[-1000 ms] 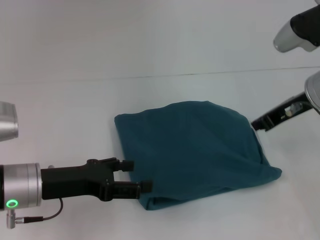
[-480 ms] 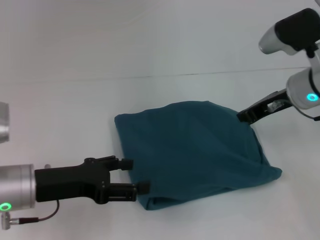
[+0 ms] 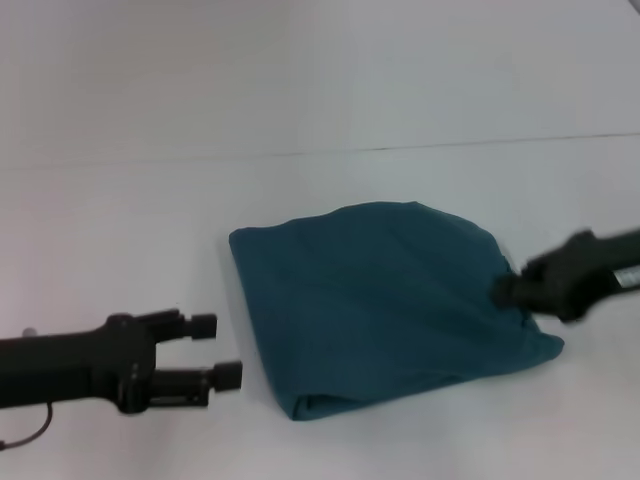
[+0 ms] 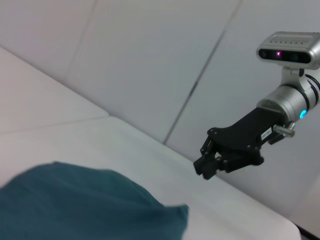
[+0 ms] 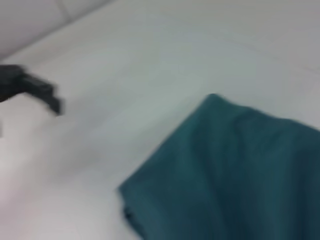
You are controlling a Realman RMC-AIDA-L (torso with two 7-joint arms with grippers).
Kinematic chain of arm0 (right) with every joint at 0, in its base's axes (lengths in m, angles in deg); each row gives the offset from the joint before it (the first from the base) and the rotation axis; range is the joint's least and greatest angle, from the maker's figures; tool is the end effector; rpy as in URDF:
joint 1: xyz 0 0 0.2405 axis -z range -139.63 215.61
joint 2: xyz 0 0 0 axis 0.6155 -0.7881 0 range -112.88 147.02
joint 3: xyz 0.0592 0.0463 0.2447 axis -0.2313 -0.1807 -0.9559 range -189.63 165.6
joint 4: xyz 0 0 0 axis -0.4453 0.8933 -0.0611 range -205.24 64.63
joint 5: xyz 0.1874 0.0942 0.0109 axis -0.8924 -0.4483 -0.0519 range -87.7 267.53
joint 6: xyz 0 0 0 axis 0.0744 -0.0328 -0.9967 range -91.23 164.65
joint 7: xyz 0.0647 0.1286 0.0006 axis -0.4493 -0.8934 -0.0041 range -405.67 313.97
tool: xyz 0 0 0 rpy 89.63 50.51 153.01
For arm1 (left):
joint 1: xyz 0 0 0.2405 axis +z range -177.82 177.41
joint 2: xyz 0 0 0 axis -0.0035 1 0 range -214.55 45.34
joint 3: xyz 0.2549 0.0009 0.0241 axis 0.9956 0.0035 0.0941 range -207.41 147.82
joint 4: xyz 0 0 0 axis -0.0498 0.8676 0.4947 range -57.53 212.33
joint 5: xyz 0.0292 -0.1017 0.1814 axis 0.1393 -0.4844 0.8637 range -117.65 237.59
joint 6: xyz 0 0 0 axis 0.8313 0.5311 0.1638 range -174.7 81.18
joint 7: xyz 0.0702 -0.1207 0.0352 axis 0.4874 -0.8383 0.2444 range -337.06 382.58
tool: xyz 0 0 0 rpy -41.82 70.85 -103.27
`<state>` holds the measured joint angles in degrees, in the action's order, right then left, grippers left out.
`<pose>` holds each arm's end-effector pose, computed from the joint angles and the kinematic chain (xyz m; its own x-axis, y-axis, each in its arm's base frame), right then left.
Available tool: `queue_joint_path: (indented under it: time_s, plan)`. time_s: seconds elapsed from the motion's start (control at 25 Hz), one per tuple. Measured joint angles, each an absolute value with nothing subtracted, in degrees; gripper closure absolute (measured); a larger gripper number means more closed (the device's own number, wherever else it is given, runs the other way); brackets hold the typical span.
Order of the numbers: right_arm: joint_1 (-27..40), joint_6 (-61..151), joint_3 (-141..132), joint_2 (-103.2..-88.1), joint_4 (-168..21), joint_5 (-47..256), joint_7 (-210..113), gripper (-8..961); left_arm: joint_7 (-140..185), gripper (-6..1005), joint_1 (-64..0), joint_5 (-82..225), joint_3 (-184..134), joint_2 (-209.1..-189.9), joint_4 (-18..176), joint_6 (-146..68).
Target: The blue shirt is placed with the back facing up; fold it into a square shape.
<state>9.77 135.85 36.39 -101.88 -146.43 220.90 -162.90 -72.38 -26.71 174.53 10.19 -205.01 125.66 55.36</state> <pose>0.2226 0.3356 0.0734 0.8302 -0.5327 -0.1641 -0.5574 -0.7905 -0.2537 -0.2483 0.3019 0.0201 0.7052 0.4936 0.5090 0.5374 -0.8404 0.0704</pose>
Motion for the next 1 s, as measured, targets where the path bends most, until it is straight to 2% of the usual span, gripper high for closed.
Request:
queue_joint_path:
  time_s: [0.08, 0.28, 0.52, 1.0]
  plan:
    - [11.2, 141.0, 33.4, -101.81, -145.8, 218.3, -157.7, 847, -71.9, 94, -27.1, 176.3, 10.1, -204.66, 125.8, 57.6]
    - [13.9, 149.6, 24.0, -102.07, -142.9, 213.4, -146.7, 620, -72.1, 91, -27.9, 179.4, 9.8, -204.27, 125.9, 60.4]
    - [18.3, 150.0, 22.9, -102.68, -140.0, 213.1, -138.7, 401, -72.8, 88, -27.9, 180.4, 9.2, -204.02, 126.6, 60.8]
    - [21.0, 150.2, 20.7, -102.64, -134.5, 211.4, -131.4, 114, -71.5, 88, -28.2, 181.8, 7.2, -203.33, 128.2, 60.8]
